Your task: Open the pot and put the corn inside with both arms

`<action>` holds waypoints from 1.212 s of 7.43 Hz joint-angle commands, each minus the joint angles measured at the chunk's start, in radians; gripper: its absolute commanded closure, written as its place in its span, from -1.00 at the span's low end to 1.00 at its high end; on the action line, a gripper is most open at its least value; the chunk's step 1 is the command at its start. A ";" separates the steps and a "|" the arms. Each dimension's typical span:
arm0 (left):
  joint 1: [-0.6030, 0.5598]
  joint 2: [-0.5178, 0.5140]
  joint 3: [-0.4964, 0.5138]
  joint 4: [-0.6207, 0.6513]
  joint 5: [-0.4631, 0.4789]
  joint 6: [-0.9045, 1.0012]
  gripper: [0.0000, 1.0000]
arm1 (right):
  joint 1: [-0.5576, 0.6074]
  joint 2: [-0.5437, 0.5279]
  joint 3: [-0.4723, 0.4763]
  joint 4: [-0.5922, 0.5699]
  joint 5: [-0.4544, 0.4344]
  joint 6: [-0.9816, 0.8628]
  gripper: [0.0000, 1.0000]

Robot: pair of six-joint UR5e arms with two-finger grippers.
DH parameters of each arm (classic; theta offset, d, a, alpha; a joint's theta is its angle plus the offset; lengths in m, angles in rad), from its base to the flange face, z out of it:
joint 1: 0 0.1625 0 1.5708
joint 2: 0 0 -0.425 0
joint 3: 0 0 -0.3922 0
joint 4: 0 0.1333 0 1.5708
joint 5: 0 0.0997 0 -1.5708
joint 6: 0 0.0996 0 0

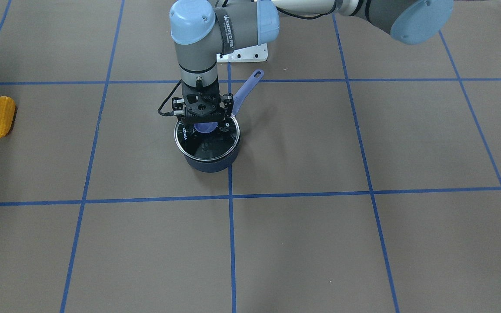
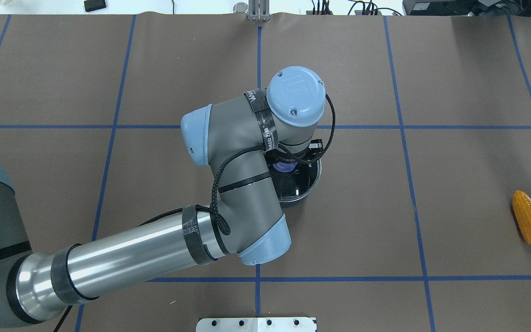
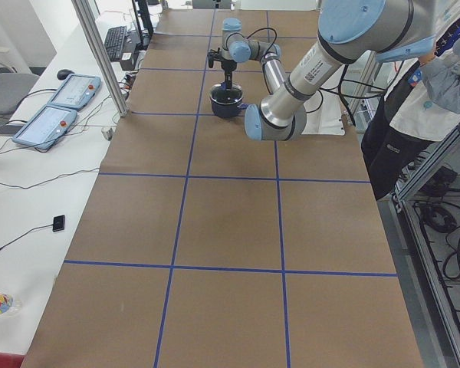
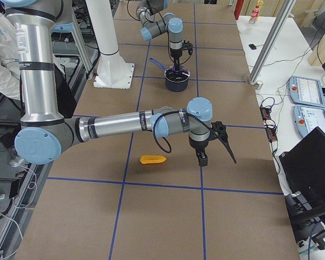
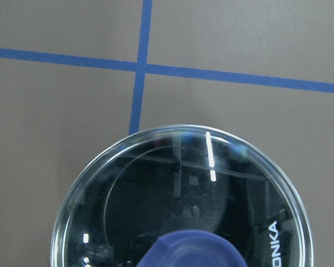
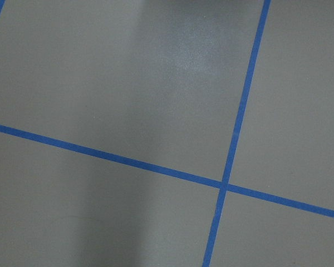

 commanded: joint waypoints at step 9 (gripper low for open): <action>-0.277 0.665 -0.554 0.040 -0.093 0.704 0.39 | -0.002 -0.008 0.000 0.000 -0.001 -0.001 -1.00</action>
